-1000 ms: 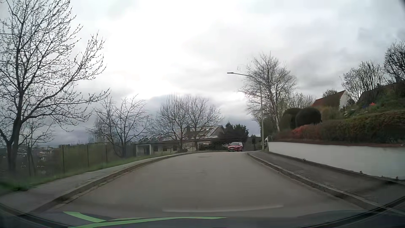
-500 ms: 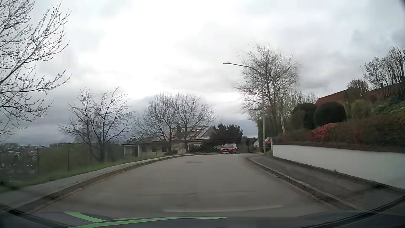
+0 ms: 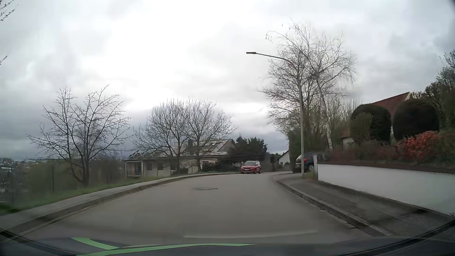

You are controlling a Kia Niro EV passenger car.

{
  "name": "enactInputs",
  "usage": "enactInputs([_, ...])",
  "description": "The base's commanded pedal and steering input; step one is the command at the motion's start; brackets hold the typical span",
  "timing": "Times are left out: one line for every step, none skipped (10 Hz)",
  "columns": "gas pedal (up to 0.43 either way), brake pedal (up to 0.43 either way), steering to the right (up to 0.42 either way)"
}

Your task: Follow the waypoints while adhering to traffic rules and regulations

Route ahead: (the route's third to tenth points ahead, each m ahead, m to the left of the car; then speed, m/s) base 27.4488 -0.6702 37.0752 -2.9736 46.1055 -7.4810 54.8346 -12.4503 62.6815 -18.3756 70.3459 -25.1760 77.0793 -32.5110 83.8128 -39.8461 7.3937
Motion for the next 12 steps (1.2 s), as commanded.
enactInputs([0.13,0.0,0.023])
enactInputs([0.13,0.0,0.023])
enactInputs([0.13,0.0,0.023])
enactInputs([0.13,0.0,0.023])
enactInputs([0.13,0.0,0.023])
enactInputs([0.13,0.0,0.023])
enactInputs([0.13,0.0,0.023])
enactInputs([0.13,0.0,0.023])
enactInputs([0.13,0.0,0.024])
enactInputs([0.13,0.0,0.024])
enactInputs([0.13,0.0,0.024])
enactInputs([0.13,0.0,0.024])
